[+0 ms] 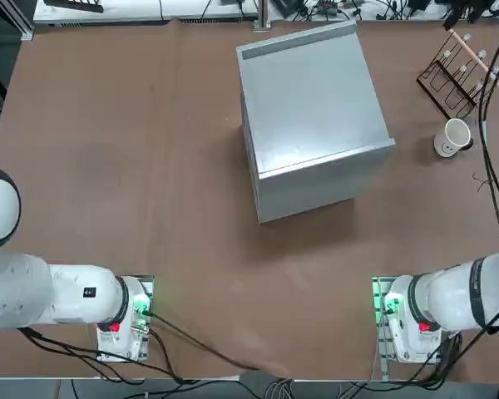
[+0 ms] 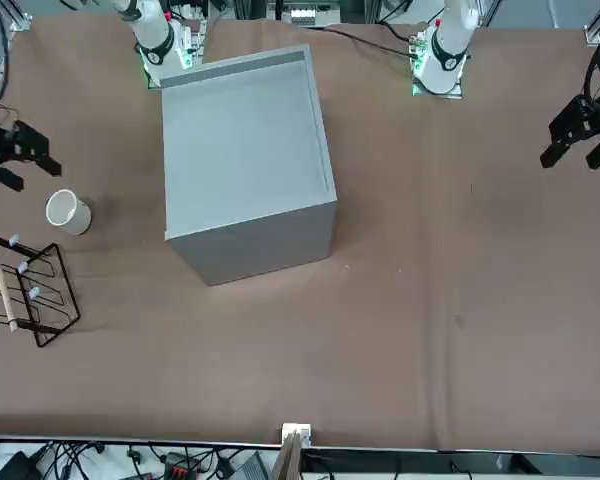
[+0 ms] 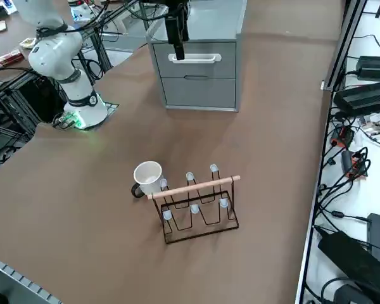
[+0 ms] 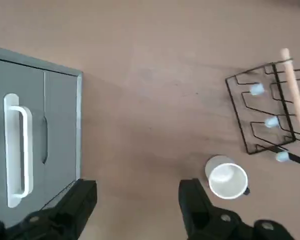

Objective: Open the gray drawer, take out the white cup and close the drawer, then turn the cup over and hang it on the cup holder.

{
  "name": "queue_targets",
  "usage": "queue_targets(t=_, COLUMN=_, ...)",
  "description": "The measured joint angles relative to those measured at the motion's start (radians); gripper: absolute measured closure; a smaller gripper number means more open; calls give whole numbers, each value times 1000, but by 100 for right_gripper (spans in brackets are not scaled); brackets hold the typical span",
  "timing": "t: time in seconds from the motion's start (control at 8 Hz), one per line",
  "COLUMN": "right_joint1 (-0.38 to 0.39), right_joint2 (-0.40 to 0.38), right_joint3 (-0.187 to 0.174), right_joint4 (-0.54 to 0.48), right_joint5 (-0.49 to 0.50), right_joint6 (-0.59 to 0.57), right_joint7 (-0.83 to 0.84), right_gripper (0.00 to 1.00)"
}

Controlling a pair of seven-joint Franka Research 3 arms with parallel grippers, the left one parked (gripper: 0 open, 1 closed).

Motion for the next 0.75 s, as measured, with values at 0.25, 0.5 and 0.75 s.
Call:
queue_targets(t=0.25, right_joint1=-10, right_joint2=-6, right_joint3=-11, right_joint4=1, right_joint5=-5, right_joint6=-2, right_joint7=-2, right_gripper=0)
queue_targets(t=0.5, right_joint1=-82, right_joint2=-6, right_joint3=-15, right_joint4=-2, right_joint5=-15, right_joint6=-6, right_joint7=-147, right_gripper=0)
queue_targets(t=0.75, right_joint1=-201, right_joint2=-4, right_joint3=-21, right_joint4=-20, right_joint5=-15, right_joint6=-4, right_joint7=-368, right_gripper=0)
